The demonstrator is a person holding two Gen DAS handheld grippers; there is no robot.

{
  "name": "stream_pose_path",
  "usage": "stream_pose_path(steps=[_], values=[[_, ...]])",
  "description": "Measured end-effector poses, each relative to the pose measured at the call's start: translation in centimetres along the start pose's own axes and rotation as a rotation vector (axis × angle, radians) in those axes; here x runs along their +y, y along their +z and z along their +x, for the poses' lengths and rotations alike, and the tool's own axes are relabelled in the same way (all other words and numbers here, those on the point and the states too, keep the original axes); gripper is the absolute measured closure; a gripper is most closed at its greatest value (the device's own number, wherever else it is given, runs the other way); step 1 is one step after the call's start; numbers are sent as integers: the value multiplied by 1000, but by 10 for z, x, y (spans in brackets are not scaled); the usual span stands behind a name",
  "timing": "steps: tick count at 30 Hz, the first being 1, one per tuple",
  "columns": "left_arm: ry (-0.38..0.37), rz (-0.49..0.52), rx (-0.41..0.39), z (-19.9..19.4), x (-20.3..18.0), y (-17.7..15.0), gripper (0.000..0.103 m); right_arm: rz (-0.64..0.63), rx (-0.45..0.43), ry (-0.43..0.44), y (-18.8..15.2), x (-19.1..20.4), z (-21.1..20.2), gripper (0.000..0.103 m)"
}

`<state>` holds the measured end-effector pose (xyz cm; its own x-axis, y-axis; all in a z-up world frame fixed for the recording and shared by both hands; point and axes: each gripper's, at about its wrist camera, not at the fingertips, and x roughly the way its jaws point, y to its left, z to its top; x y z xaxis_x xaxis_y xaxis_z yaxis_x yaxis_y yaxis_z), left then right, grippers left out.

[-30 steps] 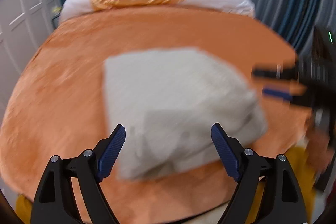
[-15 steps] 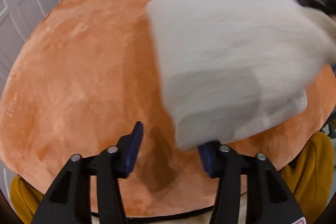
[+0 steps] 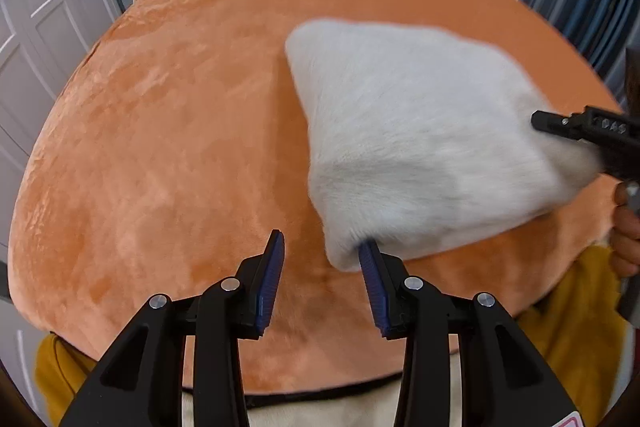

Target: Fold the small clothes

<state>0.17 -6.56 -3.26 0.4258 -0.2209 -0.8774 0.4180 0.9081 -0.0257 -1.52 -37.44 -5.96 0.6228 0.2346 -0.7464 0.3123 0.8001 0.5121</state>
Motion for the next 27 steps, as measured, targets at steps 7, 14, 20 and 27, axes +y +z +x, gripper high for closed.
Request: stream_pose_path(steps=[7,14,20,27], values=[[-44,-36,-108,-18,-16,38,59,-59,-48,42,51,13,1,55],[-5,-43,-56,15,-39,46,59,-151,53,-40,94,28,64,95],[48,-21,-51,23,-44,42,56,-217,-123,69,115,49,24,96],[93,17,-31,37,-47,38,53,-127,59,-34,85,1,58,90]])
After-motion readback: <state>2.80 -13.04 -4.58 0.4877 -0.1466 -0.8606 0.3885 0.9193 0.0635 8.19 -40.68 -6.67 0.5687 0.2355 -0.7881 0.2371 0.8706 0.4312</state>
